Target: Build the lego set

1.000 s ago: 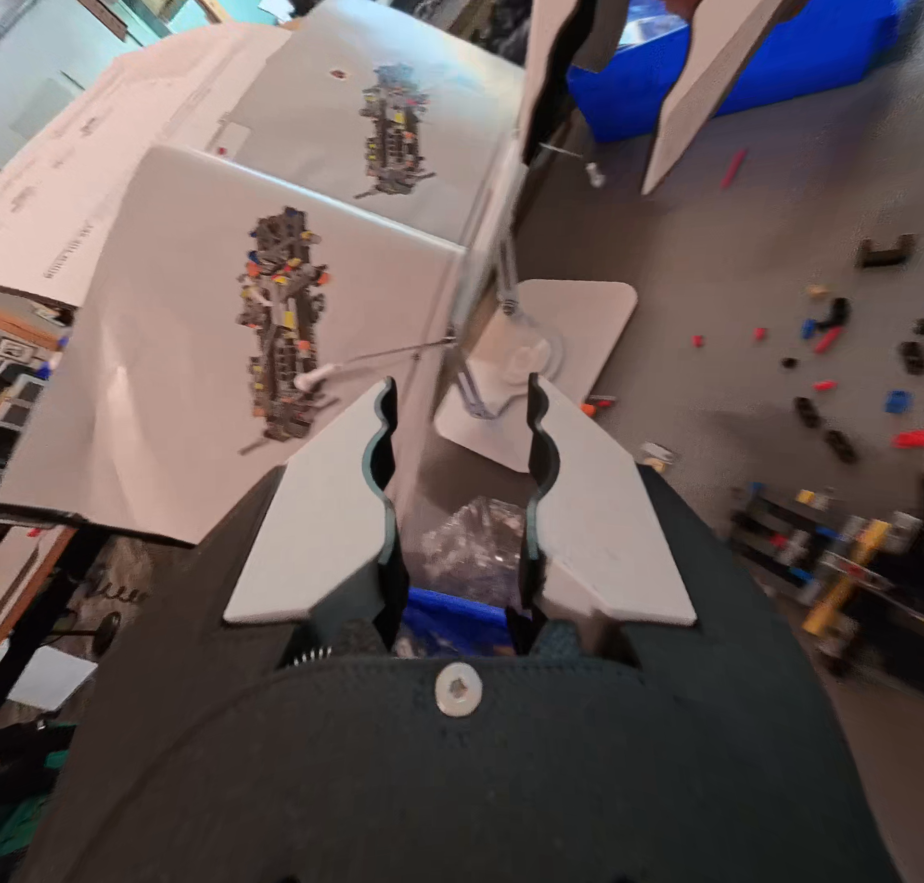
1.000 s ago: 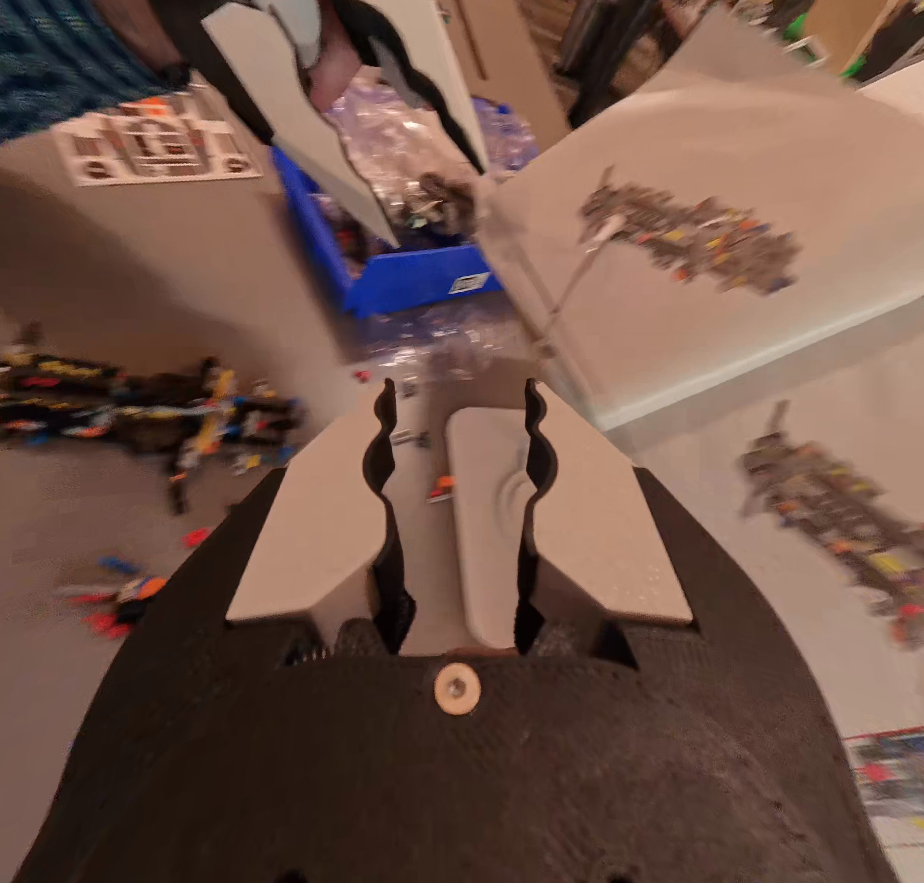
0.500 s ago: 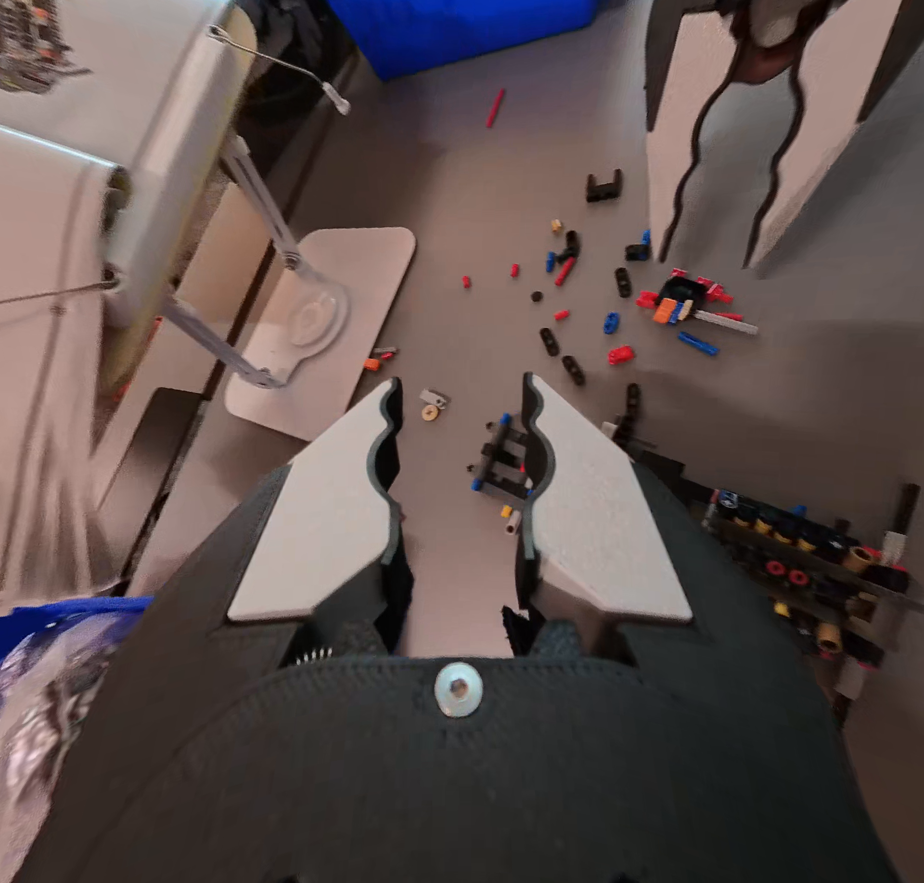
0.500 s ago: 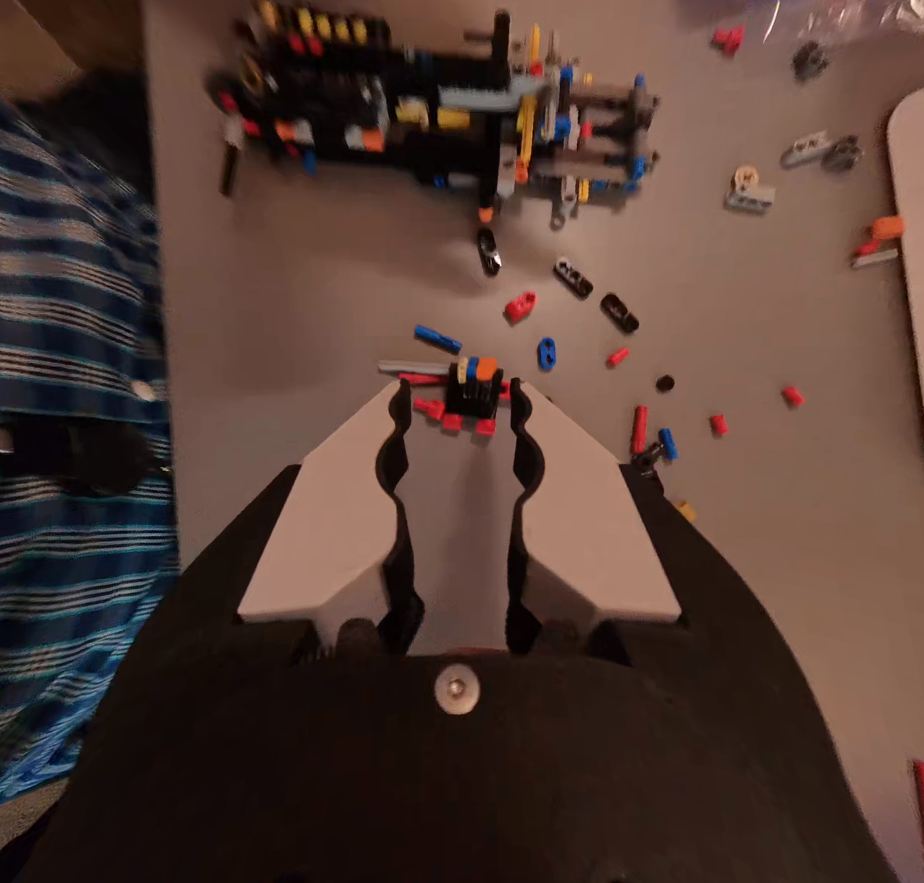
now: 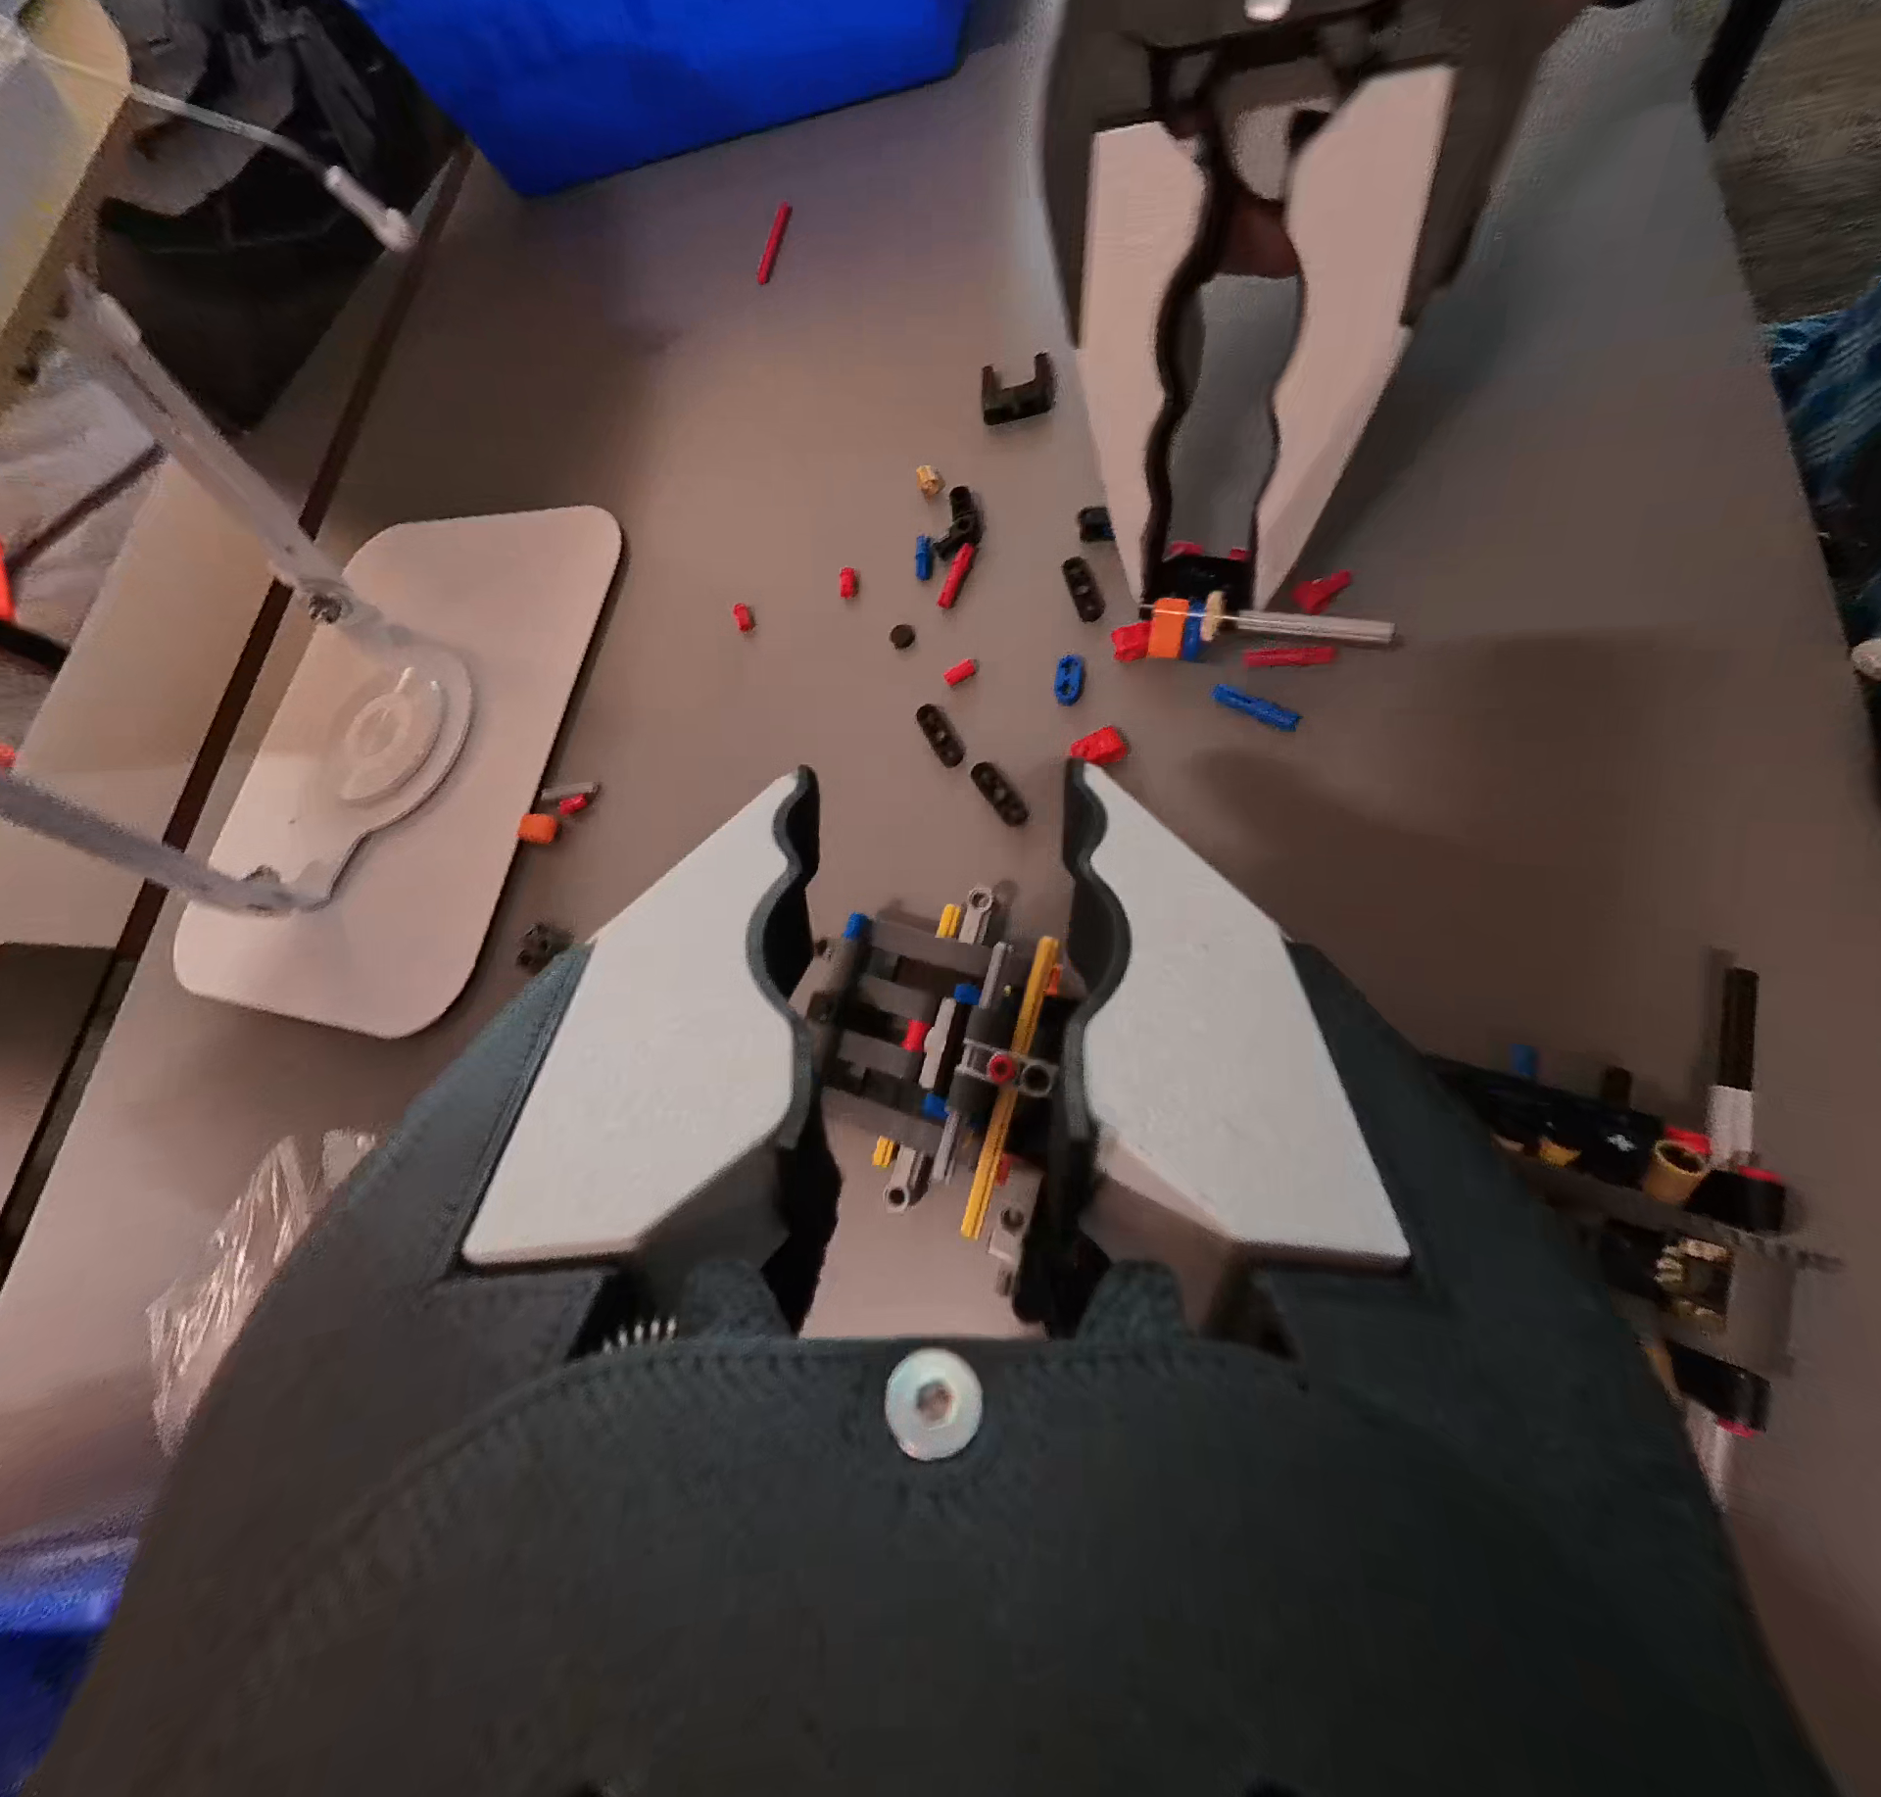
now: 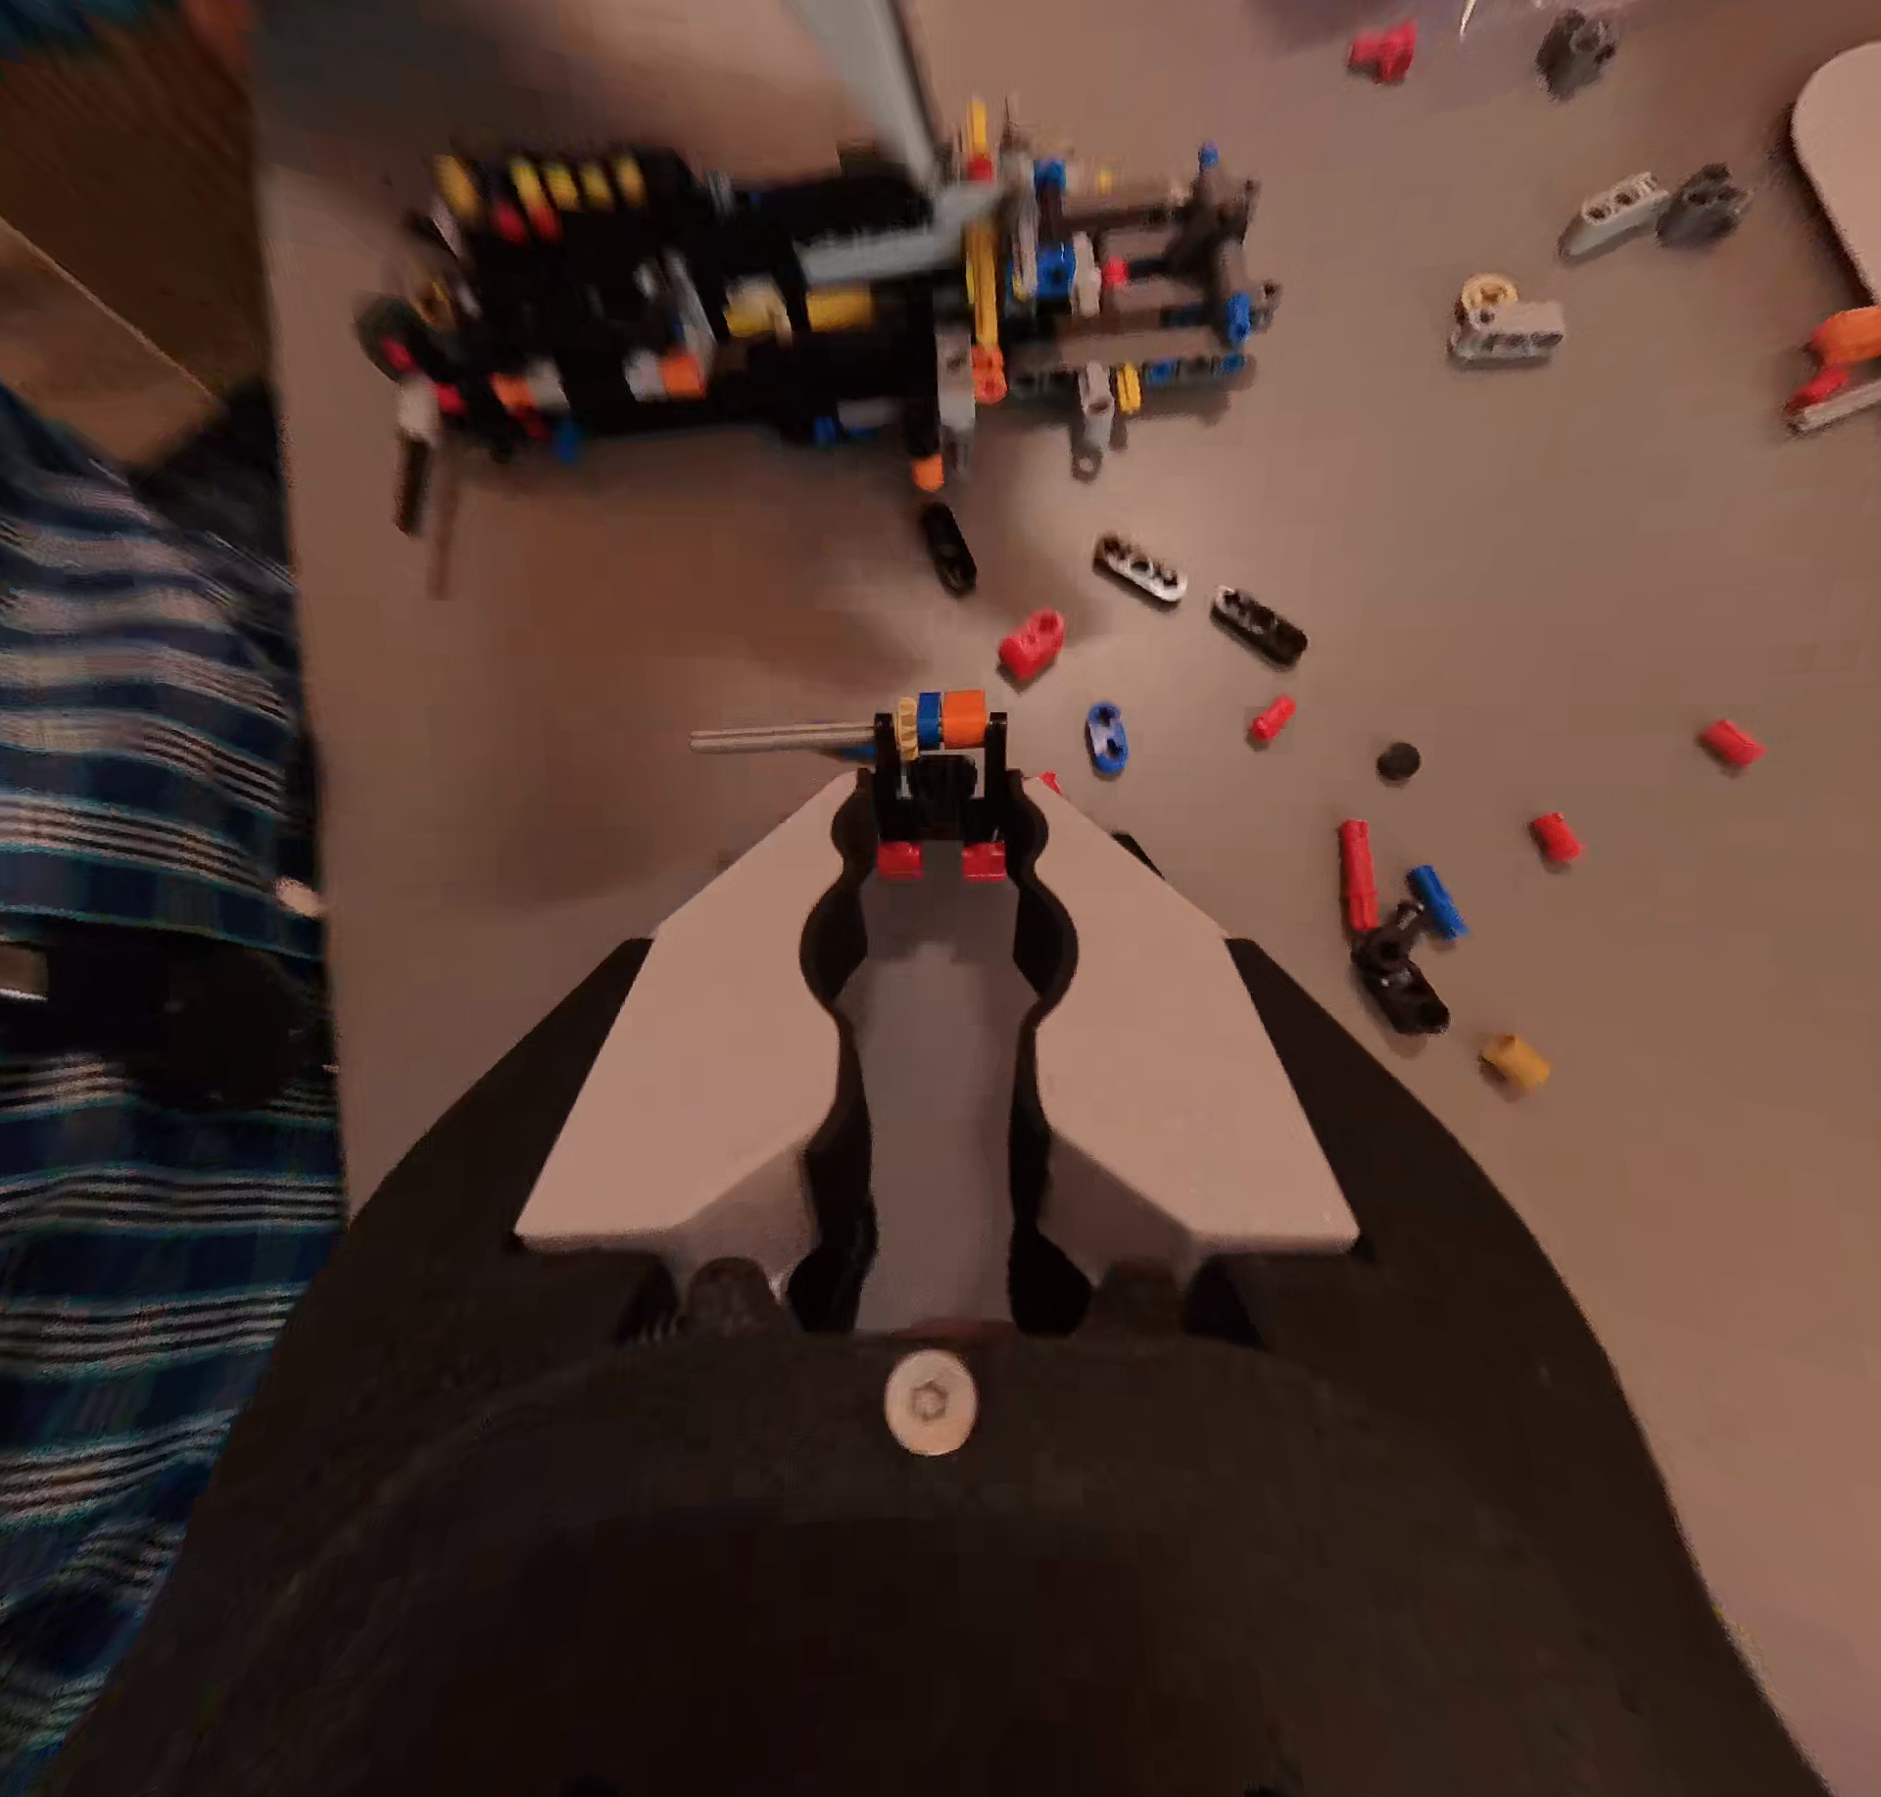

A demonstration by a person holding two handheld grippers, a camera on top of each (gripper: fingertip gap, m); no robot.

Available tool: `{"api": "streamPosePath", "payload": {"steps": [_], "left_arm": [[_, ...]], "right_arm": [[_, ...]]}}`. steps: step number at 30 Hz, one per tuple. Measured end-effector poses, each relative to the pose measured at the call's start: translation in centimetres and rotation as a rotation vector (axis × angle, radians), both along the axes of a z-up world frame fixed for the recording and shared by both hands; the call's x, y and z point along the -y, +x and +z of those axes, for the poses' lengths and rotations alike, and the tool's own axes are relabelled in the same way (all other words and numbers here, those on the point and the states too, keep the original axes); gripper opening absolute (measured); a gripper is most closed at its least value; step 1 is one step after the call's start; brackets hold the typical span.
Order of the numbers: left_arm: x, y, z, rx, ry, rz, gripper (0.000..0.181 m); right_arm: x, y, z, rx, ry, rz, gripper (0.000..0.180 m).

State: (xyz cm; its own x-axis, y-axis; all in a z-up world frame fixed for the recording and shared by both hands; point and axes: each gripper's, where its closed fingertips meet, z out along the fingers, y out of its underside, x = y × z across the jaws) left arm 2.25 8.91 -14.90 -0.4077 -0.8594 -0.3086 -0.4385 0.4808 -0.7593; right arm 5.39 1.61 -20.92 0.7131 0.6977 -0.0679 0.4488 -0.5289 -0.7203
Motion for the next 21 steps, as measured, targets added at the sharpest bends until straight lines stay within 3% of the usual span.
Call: {"api": "streamPosePath", "payload": {"steps": [1, 6, 11, 16, 21], "left_arm": [[0.5, 0.2, 0.0, 0.017, 0.016, -0.019, 0.047], [2.4, 1.3, 0.4, 0.109, 0.107, -0.086, 0.052], [2.8, 2.2, 3.2, 0.307, 0.260, -0.078, 0.042], [3.7, 1.8, 4.3, 0.385, 0.263, -0.124, 0.017], [3.8, 1.4, 4.8, 0.403, 0.211, -0.130, 0.020]], "right_arm": [[-0.2, -0.3, 0.9, -0.088, -0.010, 0.001, 0.022], [-1.6, -2.1, 7.5, -0.601, -0.023, 0.101, 0.021], [-2.3, -3.1, 10.3, -0.862, -0.074, 0.214, 0.021], [-2.6, -3.9, 11.8, -1.001, -0.102, 0.294, 0.021], [-2.6, -4.1, 12.4, -1.054, -0.147, 0.337, 0.022]]}}
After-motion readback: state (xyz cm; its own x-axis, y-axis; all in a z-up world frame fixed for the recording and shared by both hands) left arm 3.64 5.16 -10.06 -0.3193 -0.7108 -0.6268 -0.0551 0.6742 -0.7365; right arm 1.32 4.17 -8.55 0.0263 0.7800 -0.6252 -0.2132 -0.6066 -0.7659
